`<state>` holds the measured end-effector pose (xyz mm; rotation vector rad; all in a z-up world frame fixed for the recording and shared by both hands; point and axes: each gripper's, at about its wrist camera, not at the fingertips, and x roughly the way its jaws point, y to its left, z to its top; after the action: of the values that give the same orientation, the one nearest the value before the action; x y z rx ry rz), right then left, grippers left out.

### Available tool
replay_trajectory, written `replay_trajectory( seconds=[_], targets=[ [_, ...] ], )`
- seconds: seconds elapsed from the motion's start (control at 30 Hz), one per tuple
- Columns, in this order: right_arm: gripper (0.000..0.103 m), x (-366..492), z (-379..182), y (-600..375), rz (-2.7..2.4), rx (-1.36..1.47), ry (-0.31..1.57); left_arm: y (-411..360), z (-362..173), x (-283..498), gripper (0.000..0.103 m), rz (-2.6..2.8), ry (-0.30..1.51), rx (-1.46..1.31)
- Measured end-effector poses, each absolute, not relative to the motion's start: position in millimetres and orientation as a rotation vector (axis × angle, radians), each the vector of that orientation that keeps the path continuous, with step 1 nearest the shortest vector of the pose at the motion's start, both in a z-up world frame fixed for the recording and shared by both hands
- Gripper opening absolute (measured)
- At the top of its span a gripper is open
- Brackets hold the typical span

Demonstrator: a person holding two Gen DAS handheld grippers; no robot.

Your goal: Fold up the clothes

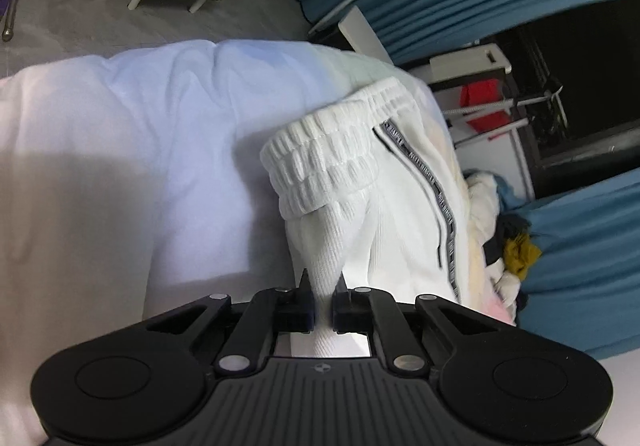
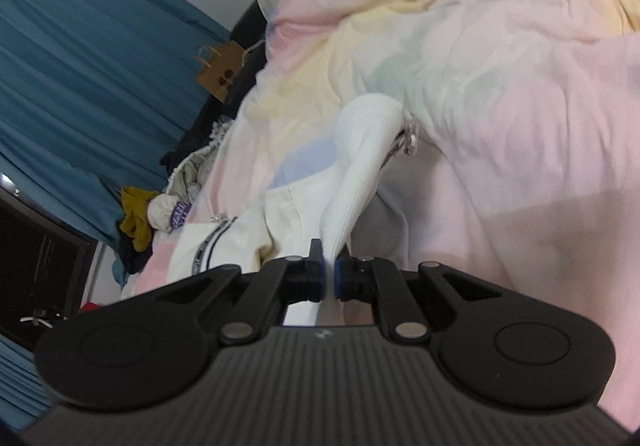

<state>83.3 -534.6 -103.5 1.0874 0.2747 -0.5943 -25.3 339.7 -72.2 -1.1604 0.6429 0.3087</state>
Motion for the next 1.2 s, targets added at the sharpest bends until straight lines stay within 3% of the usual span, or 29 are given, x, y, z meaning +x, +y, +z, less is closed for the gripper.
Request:
replay_trajectory(
  seconds=[0.23, 0.5, 0.77, 0.97, 1.07, 1.1, 1.2],
  targets=[
    [0.008, 96, -49, -514, -0.542, 1.019, 0.158, 351, -24, -3, 0.006, 0.26, 0.546, -1.152],
    [0.008, 247, -1, -505, -0.486, 0.847, 0.222, 363, 23, 144, 0.007, 0.324, 0.592, -1.038],
    [0.008, 424, -53, -486, -0.412, 0.566, 0.38, 367, -25, 319, 0.007, 0.437, 0.734, -0.901],
    [0.013, 449, -91, -485, -0.384, 0.53, 0.462, 358, -43, 358, 0.014, 0.39, 0.751, -0.799],
    [0.029, 434, -85, -483, -0.365, 0.521, 0.436, 355, -40, 349, 0.027, 0.33, 0.718, -0.794],
    [0.036, 427, -82, -484, -0.351, 0.522, 0.422, 354, -37, 341, 0.036, 0.298, 0.7, -0.8],
    [0.064, 389, -72, -486, -0.308, 0.56, 0.342, 345, -27, 305, 0.057, 0.206, 0.624, -0.825]
  ],
)
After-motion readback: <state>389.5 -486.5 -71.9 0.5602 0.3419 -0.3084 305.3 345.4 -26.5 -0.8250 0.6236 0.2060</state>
